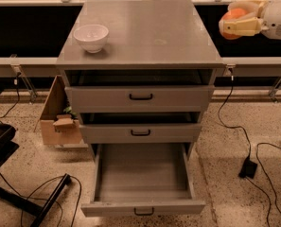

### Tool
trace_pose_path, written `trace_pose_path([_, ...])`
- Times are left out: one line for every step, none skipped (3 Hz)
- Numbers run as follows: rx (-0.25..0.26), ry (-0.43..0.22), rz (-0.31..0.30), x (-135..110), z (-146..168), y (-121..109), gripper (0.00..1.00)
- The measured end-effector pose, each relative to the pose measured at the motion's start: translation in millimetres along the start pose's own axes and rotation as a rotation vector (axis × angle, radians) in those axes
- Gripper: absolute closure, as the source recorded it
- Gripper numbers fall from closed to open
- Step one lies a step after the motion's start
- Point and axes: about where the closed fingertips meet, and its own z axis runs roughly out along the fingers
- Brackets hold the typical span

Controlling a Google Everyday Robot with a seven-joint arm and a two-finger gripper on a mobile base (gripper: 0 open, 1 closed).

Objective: Pick orange from bottom drawer and place on counter

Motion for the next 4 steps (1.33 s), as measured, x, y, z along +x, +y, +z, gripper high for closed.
trace_pose_path([0.034,-0.014,-0.033,-8,10,-21,1.0])
trace_pose_path([0.062,-0.024,-0.062,-12,52,-50,1.0])
trace_pose_path([0.103,-0.041,-0.062,-21,91,-72,1.0])
trace_pose_path([0.159,-0.042,-0.021,-26,125,-88,1.0])
